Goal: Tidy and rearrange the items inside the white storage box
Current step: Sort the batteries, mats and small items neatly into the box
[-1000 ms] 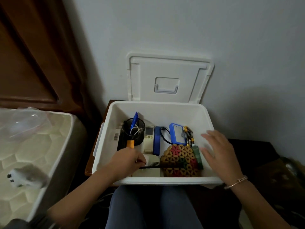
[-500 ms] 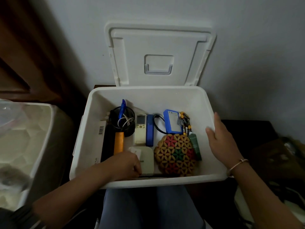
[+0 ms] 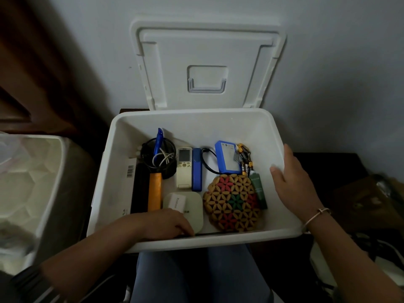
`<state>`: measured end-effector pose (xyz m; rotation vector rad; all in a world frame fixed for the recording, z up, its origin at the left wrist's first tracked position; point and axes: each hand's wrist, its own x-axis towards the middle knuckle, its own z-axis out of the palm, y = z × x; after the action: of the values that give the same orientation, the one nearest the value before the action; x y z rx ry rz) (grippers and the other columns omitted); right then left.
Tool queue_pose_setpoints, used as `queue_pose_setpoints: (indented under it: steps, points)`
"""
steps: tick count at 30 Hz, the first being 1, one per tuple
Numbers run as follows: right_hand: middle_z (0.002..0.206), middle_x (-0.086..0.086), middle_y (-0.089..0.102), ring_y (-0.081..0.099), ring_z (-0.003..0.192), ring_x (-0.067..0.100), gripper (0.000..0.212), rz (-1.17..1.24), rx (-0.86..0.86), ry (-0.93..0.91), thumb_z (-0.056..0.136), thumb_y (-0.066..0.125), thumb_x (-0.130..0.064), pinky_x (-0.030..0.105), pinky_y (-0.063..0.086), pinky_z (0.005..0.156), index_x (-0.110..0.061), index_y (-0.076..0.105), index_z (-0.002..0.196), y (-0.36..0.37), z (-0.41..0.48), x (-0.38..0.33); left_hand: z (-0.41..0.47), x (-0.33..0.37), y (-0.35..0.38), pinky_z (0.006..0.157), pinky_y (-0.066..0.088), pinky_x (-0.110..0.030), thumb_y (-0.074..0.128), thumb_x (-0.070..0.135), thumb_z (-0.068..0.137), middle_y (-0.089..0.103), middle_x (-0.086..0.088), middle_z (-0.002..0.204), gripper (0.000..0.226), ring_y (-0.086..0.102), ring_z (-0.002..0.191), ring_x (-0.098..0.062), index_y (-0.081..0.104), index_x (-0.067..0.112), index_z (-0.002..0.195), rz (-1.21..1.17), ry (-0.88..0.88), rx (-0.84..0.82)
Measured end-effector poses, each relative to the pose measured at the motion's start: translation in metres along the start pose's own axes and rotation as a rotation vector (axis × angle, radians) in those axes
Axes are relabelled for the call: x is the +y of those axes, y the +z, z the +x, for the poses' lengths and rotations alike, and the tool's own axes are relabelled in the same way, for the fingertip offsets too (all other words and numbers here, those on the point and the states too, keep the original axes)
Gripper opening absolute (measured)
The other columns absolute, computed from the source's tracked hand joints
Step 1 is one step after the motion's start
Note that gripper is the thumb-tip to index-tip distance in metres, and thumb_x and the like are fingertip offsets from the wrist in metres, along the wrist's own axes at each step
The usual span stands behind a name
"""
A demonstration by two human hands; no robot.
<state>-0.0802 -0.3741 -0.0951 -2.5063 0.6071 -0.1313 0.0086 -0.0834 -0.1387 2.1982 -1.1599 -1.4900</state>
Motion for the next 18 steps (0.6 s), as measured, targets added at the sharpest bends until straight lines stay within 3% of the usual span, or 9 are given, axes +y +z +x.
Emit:
queue_pose_setpoints:
  steps: [4, 6, 9, 12, 18]
  points:
    - [0.131, 0.013, 0.045, 0.044, 0.088, 0.012, 0.060, -0.002, -0.008, 0.000, 0.098, 0.044, -0.020, 0.009, 0.028, 0.057, -0.016, 0.012, 0.149, 0.000, 0.000, 0.001, 0.000, -0.001, -0.001, 0.104, 0.035, -0.018, 0.044, 0.015, 0.099, 0.058, 0.010, 0.133, 0.038, 0.050, 0.121, -0.004, 0.061, 0.030, 0.129, 0.015, 0.012, -0.018]
    - [0.132, 0.013, 0.045, 0.046, 0.091, 0.013, 0.060, 0.005, -0.010, -0.001, 0.098, 0.044, -0.019, 0.012, 0.033, 0.060, -0.017, 0.012, 0.149, -0.001, -0.001, 0.000, -0.002, 0.000, -0.001, 0.102, 0.036, -0.014, 0.048, 0.020, 0.099, 0.060, 0.011, 0.131, 0.033, 0.052, 0.119, -0.002, 0.062, 0.028, 0.128, 0.006, 0.024, 0.053]
    - [0.135, 0.013, 0.043, 0.054, 0.105, 0.024, 0.062, 0.010, -0.012, 0.010, 0.097, 0.045, -0.014, 0.025, 0.041, 0.075, -0.017, 0.011, 0.149, -0.003, -0.001, -0.002, -0.003, -0.002, -0.003, 0.089, 0.039, -0.005, 0.053, 0.019, 0.098, 0.062, 0.009, 0.124, 0.032, 0.054, 0.110, 0.000, 0.060, 0.026, 0.128, -0.033, -0.007, 0.349]
    - [0.136, 0.013, 0.043, 0.054, 0.111, 0.027, 0.063, 0.026, -0.019, 0.013, 0.096, 0.046, -0.010, 0.028, 0.042, 0.079, -0.018, 0.011, 0.149, -0.004, -0.001, -0.002, -0.004, -0.003, -0.007, 0.081, 0.040, -0.010, 0.056, 0.020, 0.095, 0.059, 0.008, 0.125, 0.035, 0.054, 0.107, -0.002, 0.056, 0.028, 0.129, 0.006, -0.107, 0.615]
    - [0.135, 0.009, 0.046, 0.050, 0.118, 0.025, 0.063, 0.154, -0.049, 0.008, 0.097, 0.046, -0.010, 0.029, 0.044, 0.084, -0.023, 0.015, 0.149, -0.009, -0.003, -0.002, 0.000, 0.005, -0.011, 0.096, 0.045, -0.025, 0.060, 0.029, 0.091, 0.048, 0.002, 0.134, 0.042, 0.048, 0.119, -0.012, 0.052, 0.021, 0.131, 0.150, -0.199, 0.605]
